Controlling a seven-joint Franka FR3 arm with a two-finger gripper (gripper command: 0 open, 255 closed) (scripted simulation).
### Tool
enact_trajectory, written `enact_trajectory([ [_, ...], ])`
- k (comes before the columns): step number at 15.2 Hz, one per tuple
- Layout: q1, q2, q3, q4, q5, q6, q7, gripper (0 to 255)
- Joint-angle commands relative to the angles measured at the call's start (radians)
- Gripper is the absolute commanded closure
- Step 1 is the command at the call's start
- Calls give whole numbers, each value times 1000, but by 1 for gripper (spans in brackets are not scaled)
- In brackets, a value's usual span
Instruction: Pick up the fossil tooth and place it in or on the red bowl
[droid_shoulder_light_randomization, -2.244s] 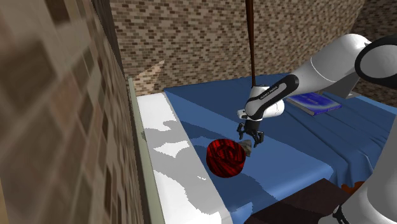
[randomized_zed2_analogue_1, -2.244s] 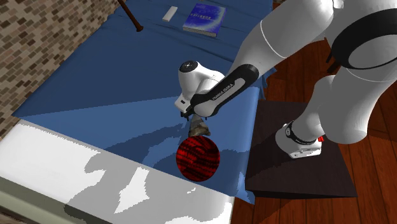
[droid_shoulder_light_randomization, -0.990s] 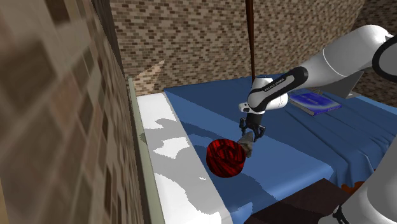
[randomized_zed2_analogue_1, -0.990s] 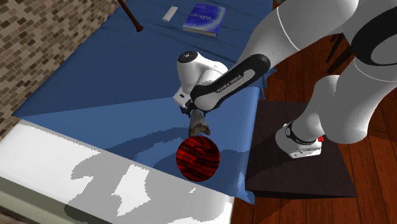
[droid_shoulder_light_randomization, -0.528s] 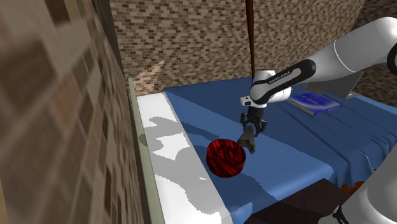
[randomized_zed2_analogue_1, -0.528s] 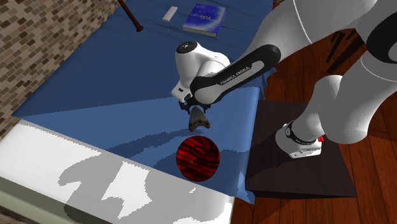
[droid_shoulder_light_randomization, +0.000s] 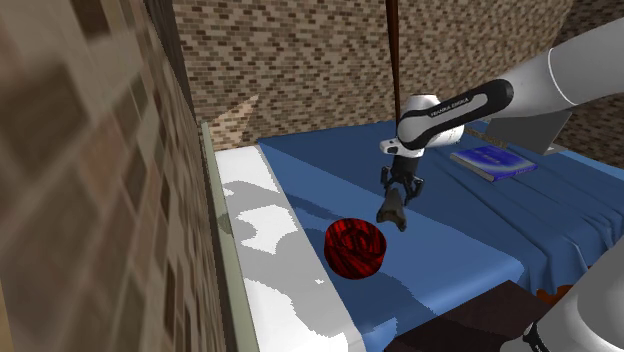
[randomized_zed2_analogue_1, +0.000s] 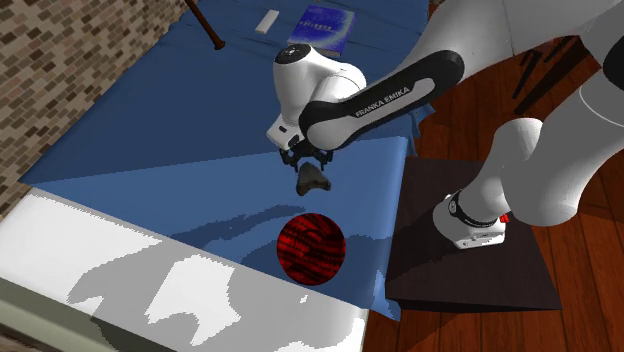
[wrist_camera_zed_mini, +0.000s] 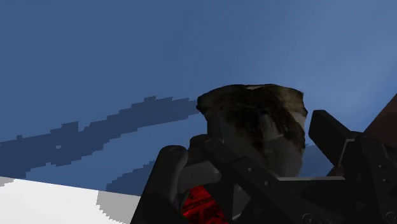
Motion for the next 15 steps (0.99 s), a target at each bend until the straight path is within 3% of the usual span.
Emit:
enact_trajectory([
  [1, 0, -16, 0, 10, -3, -26, 4, 255],
  [8, 0, -59, 0, 49, -10, -107, 14, 255],
  [15, 85, -104, 92, 1, 15, -90, 177, 255],
])
